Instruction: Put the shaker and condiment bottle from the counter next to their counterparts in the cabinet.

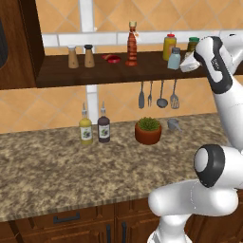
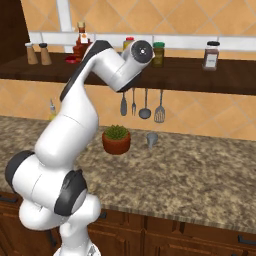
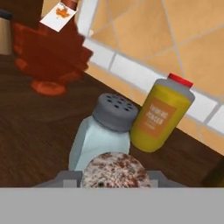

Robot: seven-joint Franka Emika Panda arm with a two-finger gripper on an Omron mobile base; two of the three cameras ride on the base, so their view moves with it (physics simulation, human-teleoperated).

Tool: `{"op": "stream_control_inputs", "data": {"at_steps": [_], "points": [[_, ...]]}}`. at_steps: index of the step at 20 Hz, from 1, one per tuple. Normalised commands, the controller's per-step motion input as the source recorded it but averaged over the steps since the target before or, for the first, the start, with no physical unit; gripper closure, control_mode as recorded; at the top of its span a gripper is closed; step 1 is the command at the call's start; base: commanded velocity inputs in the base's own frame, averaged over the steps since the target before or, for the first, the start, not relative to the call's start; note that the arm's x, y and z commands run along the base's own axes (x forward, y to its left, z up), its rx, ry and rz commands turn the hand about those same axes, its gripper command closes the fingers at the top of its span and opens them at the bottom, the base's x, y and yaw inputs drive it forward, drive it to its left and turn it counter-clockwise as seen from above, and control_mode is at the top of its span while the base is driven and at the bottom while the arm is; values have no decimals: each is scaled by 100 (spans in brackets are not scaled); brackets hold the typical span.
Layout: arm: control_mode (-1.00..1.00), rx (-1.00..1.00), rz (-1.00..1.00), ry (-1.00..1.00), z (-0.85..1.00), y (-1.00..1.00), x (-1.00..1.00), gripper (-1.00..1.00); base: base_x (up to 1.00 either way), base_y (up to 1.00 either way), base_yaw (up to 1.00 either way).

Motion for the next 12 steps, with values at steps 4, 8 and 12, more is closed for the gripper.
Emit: {"op": "stream_control_inputs", "data": {"at_steps": [4,8,12], "points": [[-100,0,3,0,-25,0,16,-100,0,0,0],[-100,0,4,0,-30,0,11,-100,0,0,0],[-100,0,5,0,-18,0,2,-100,0,0,0]]}}
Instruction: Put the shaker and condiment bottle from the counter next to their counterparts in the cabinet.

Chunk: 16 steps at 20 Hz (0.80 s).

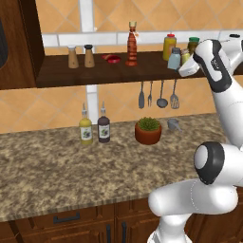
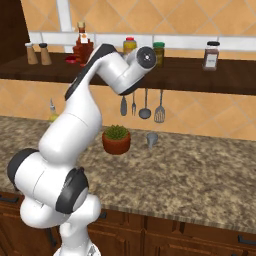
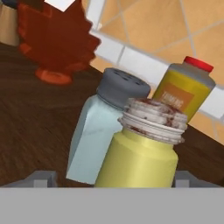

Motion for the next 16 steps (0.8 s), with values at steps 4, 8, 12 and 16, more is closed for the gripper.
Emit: {"op": "stream_control_inputs", "data": {"at_steps": [4,8,12,16], "points": [[-100,0,5,0,-14,0,0,-100,0,0,0],[-100,0,4,0,-14,0,0,-100,0,0,0],[-100,0,3,0,-12,0,2,-100,0,0,0],[-100,0,0,0,-1,-5,5,-100,0,0,0]]}}
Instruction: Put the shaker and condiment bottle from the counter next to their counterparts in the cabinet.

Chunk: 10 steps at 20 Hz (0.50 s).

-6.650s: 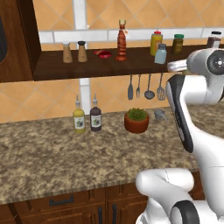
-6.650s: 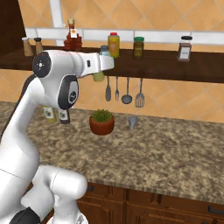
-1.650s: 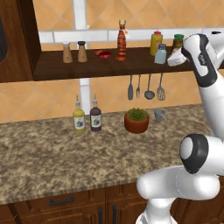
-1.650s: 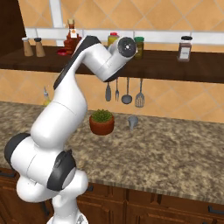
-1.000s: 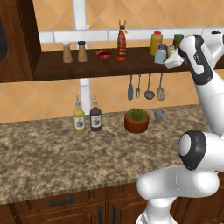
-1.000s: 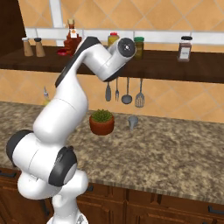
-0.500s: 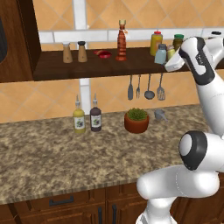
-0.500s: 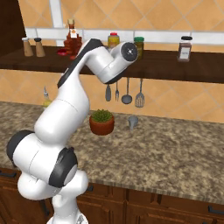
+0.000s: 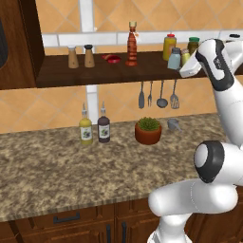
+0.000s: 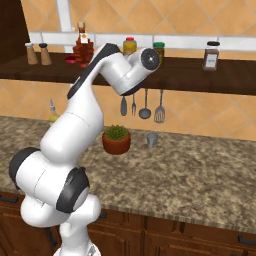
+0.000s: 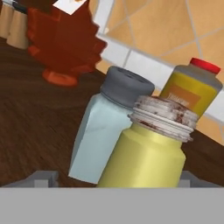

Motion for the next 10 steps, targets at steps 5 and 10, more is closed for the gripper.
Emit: {"op": "stream_control_inputs", "data": {"at_steps": [5,10], "points": [[-100,0,0,-3,0,-4,-5,-100,0,0,0],[-100,0,0,-5,0,-1,-23,-100,0,0,0]]}}
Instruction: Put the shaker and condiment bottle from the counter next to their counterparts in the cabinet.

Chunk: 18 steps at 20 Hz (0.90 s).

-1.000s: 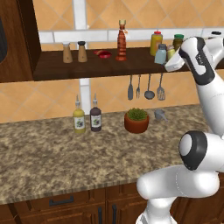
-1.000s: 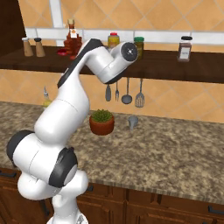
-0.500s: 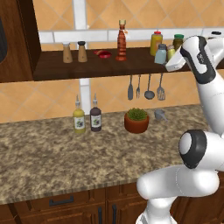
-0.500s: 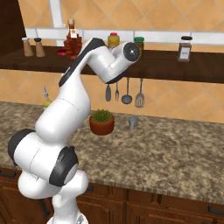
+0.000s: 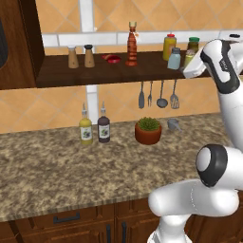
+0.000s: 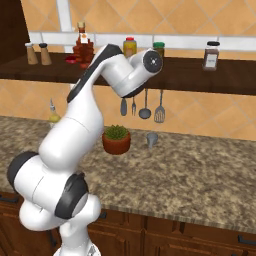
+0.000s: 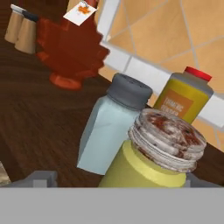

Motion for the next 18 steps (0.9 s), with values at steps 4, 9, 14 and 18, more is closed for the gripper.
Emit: {"op": "stream_control_inputs", "data": {"at_steps": [4,9,14,18], "points": [[-100,0,1,-4,0,0,-27,-100,0,0,0],[-100,0,1,-1,-1,0,-21,-100,0,0,0],[-100,0,0,0,-9,0,-11,-100,0,0,0],[-100,0,0,0,-13,0,0,-100,0,0,0]]}}
